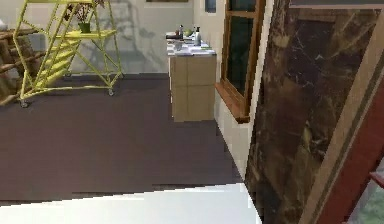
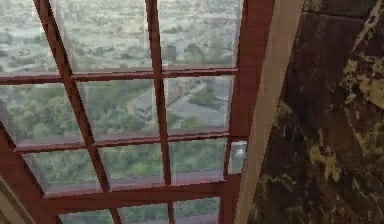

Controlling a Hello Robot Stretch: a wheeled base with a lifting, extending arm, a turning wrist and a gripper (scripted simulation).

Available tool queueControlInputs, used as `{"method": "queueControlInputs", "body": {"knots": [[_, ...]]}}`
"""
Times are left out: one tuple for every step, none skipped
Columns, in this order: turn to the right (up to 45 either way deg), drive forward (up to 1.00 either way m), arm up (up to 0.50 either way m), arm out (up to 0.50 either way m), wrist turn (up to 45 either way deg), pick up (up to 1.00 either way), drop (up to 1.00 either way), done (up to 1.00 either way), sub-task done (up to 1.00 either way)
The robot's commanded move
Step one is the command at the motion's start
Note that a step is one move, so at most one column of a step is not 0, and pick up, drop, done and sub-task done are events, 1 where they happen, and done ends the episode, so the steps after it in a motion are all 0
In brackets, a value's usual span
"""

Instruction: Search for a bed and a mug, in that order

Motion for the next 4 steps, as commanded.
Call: {"method": "queueControlInputs", "body": {"knots": [[-21.0,0.0,0.0,0.0,0.0,0.0,0.0,0.0,0.0],[0.0,0.6,0.0,0.0,0.0,0.0,0.0,0.0,0.0],[-45.0,0.0,0.0,0.0,0.0,0.0,0.0,0.0,0.0],[-27.0,0.0,0.0,0.0,0.0,0.0,0.0,0.0,0.0]]}}
